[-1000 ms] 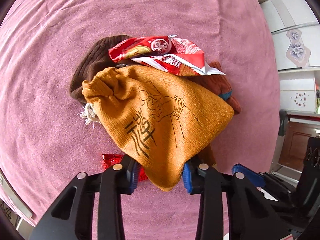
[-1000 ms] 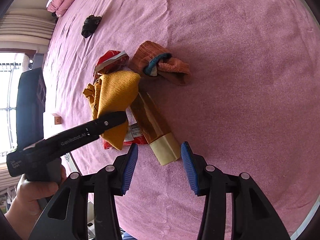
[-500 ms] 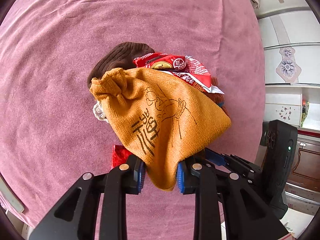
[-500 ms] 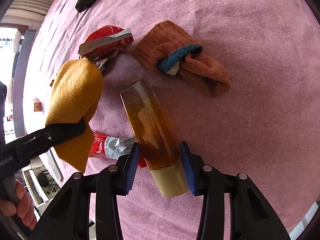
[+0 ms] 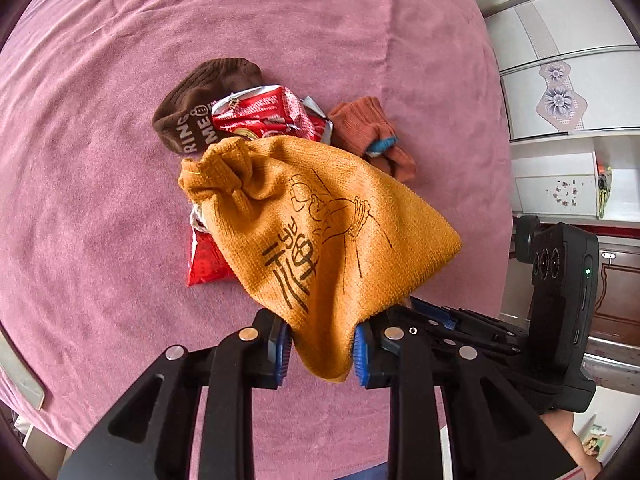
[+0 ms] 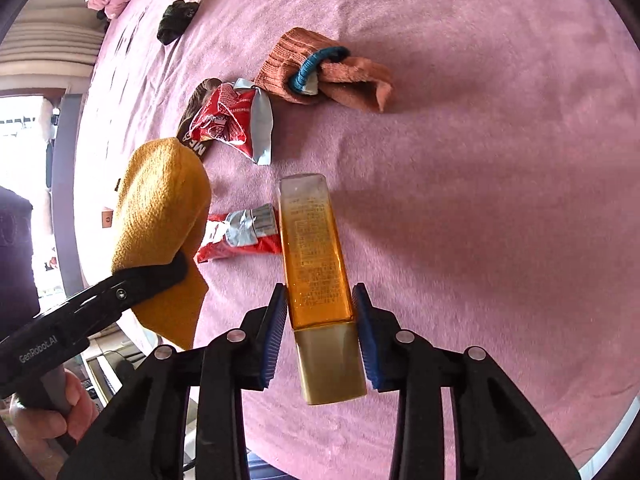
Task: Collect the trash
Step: 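Carry the yellow bag and amber bottle over the yellow bin with both tools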
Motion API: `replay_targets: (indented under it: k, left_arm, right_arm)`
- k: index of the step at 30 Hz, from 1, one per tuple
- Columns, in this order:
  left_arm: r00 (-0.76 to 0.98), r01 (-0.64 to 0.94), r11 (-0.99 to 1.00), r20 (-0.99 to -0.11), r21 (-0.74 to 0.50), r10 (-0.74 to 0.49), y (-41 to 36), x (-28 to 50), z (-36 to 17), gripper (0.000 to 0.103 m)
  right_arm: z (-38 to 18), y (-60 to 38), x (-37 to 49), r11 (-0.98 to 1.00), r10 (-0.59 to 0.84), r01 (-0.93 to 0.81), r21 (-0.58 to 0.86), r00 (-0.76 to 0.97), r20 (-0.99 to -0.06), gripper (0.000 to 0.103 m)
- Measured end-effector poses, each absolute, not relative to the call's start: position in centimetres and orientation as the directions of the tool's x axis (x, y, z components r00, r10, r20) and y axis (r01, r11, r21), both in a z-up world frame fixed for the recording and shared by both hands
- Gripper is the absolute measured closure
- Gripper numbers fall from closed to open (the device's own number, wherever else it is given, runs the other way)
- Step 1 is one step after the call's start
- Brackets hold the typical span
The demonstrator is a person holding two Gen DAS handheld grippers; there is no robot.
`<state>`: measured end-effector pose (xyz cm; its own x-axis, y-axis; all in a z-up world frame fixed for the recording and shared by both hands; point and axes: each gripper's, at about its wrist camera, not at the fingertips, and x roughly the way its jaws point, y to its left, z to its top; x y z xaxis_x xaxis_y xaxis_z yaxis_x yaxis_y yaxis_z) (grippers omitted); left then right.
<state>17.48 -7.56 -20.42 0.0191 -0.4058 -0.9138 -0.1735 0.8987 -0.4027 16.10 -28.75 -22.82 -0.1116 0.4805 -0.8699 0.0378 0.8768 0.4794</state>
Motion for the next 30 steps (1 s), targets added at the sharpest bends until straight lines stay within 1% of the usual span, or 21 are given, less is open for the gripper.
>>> replay_targets:
  k: [8,11,19,30]
  left_arm:
    - [-0.002,-0.132,0.905,-0.912,-0.405,-0.409,-11.1,14.1,-19.1,0.078]
    - [-0.011,-0.104,0.908,-0.912,-0.406,-0.409,-13.0,13.0,-18.6,0.078]
    - [-0.051,0.030,0.915,-0.915,-0.402,-0.400,-19.4,11.5,-17.6,0.078]
    - [-0.088,0.186,0.889,-0.909,-0.417,-0.408,-31.5,11.6,-17.3,0.078]
  right_arm:
    - [-21.4,-34.1,12.1,0.800,0.586,0.195,0.568,-0.049,-0.809,0.072]
    - [-20.8,-36.4,10.6,0.777,0.603,0.240,0.583,-0.017,-0.797,0.072]
    - [-19.7,-42.2,7.2,0.733,0.599,0.340,0.589,0.086,-0.796,0.072]
    - [-19.1,-53.5,3.3,0.656,0.537,0.486,0.577,0.236,-0.810,0.072]
